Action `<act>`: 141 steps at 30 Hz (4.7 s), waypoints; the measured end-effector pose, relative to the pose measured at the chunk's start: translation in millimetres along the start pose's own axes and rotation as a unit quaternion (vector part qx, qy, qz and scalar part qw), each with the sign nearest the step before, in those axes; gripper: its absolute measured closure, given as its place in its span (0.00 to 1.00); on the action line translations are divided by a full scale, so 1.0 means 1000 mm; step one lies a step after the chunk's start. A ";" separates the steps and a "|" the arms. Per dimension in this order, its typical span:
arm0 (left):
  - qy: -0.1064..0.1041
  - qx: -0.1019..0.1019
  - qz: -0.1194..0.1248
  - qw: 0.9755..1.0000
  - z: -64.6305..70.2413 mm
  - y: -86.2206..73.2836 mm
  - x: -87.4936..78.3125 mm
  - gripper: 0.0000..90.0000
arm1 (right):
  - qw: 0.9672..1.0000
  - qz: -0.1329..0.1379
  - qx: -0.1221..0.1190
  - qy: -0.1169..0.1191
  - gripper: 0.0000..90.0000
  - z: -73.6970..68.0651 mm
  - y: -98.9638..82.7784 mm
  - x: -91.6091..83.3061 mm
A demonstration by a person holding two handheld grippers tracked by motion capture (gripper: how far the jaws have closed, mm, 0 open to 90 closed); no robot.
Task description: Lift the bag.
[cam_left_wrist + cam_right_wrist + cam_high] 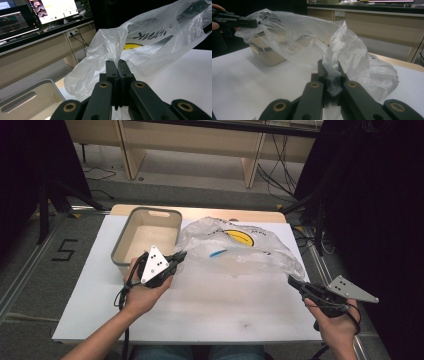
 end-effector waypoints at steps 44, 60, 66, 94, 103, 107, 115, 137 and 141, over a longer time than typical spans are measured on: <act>-0.001 0.006 0.027 1.000 0.005 0.019 0.000 0.99 | 1.000 0.026 -0.002 -0.009 1.00 0.001 0.015 -0.006; -0.003 0.007 0.048 0.999 0.007 0.034 -0.002 0.99 | 0.999 0.045 -0.008 -0.018 1.00 0.003 0.027 -0.013; -0.003 0.007 0.054 0.998 0.007 0.039 -0.002 0.99 | 0.999 0.051 -0.008 -0.018 1.00 0.003 0.032 -0.014; 0.002 0.003 0.078 0.997 0.003 0.055 -0.006 0.99 | 0.997 0.075 -0.013 -0.025 1.00 0.007 0.051 -0.018; 0.004 0.002 0.082 0.997 0.003 0.058 -0.006 0.99 | 0.996 0.079 -0.016 -0.025 1.00 0.007 0.053 -0.017; 0.005 0.002 0.083 0.996 0.003 0.058 -0.006 0.99 | 0.996 0.081 -0.016 -0.026 1.00 0.007 0.054 -0.017; 0.005 0.001 0.090 0.996 0.003 0.061 -0.007 0.99 | 0.996 0.086 -0.018 -0.027 1.00 0.006 0.057 -0.019; -0.005 0.002 0.120 0.993 0.011 0.082 -0.010 0.99 | 0.995 0.090 -0.017 -0.028 1.00 0.008 0.060 -0.019; -0.008 0.005 0.127 0.992 0.013 0.087 -0.011 0.99 | 0.995 0.093 -0.017 -0.029 1.00 0.008 0.061 -0.020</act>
Point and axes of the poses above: each handheld gripper's, and its own axes: x roughly forward along the jaws, y roughly out of its top, z roughly to its right, the point moved 4 cm from there along x, roughly forward along the jaws, and after that the axes turned 8 degrees about -x, right-handed, at the moved point
